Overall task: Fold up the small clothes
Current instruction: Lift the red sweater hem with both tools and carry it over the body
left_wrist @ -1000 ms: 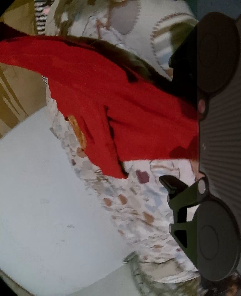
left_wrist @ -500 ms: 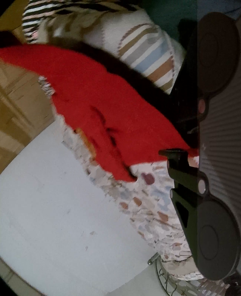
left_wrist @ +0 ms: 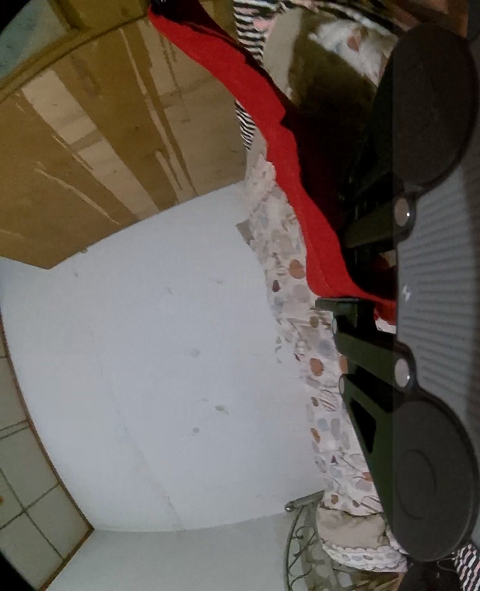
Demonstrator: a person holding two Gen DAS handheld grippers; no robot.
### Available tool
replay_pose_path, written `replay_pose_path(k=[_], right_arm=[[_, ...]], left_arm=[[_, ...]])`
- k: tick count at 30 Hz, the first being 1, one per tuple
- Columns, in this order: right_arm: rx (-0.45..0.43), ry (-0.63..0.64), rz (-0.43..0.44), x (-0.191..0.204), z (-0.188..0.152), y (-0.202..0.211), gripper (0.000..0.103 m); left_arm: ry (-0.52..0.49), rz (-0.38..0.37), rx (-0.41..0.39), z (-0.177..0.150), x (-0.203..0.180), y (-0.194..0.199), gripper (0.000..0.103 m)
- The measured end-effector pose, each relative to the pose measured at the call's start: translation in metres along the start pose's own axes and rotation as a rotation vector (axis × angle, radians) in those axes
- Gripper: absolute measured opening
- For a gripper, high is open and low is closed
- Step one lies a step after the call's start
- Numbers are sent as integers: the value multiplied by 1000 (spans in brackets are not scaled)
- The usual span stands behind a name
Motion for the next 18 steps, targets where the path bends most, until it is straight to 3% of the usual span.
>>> replay_pose_path(k=[3,5,9,13,18], right_arm=[[-18,-11,12,-3,11,23,6],[-30,-13,19,-5,19,42,6],[-45,-11,12,-8,37,71,6],[-49,-45,7,-15,46,69,6],[-57,-27,7,-32,58,27,6]], left_arm=[[42,-35,23,17,5,27,5],[129,-81,35,32,13,46,5],[220,-132,67,49,21,60,5],[254,-165,116,60,28,46,5],[237,-177,142,79,40,-5,5]])
Point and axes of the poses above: each gripper's, at about its wrist camera, not at the fingertips, and y roughly against the way its jaws point, x to its left, z to its top, the point moved 9 cm from there along -y, roughly the way its jaws point, and after that the axes turned 15 degrees about y, right-handed, at the moved point
